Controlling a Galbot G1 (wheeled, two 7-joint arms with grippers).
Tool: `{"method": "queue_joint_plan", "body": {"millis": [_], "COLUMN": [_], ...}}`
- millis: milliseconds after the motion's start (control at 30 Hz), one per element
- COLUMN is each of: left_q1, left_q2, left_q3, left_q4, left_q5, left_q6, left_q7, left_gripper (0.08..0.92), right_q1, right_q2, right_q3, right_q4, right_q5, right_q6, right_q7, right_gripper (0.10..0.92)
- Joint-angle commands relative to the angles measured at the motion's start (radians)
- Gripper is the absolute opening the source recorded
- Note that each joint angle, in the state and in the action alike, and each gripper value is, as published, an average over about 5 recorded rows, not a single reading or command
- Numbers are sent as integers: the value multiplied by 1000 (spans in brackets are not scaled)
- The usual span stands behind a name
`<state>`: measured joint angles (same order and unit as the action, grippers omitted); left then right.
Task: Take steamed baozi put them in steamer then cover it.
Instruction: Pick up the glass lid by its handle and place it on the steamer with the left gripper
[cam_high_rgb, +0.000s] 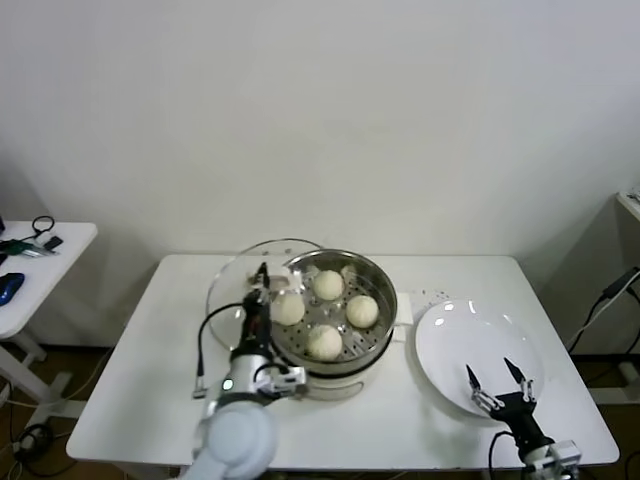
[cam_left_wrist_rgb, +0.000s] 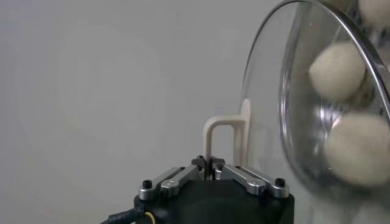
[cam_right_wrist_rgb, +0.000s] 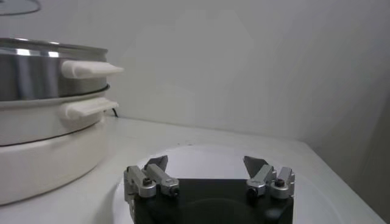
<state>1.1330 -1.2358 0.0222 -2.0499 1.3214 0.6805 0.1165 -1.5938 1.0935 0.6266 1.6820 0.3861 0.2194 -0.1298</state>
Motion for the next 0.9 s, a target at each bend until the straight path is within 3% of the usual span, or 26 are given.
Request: {"method": "queue_joint_plan", "body": {"millis": [33,467,900], "left_q1": [-95,-129,-131], "left_q2": [-103,-267,-276], "left_q3": [147,223,205], "left_q4": [51,207,279], "left_q5": [65,169,231], "left_q6": [50,51,42], "left_q7": [37,31,28], "left_gripper": [136,136,136], "right_q1": [7,-1,-6], "right_q2": [-8,-20,-29], "right_q3": [-1,-1,2], "right_q4": [-22,-45,-50], "right_q5": [0,20,29], "right_q6": [12,41,49], "right_q7": [-3,-3,-4], "right_gripper": [823,823,823]}}
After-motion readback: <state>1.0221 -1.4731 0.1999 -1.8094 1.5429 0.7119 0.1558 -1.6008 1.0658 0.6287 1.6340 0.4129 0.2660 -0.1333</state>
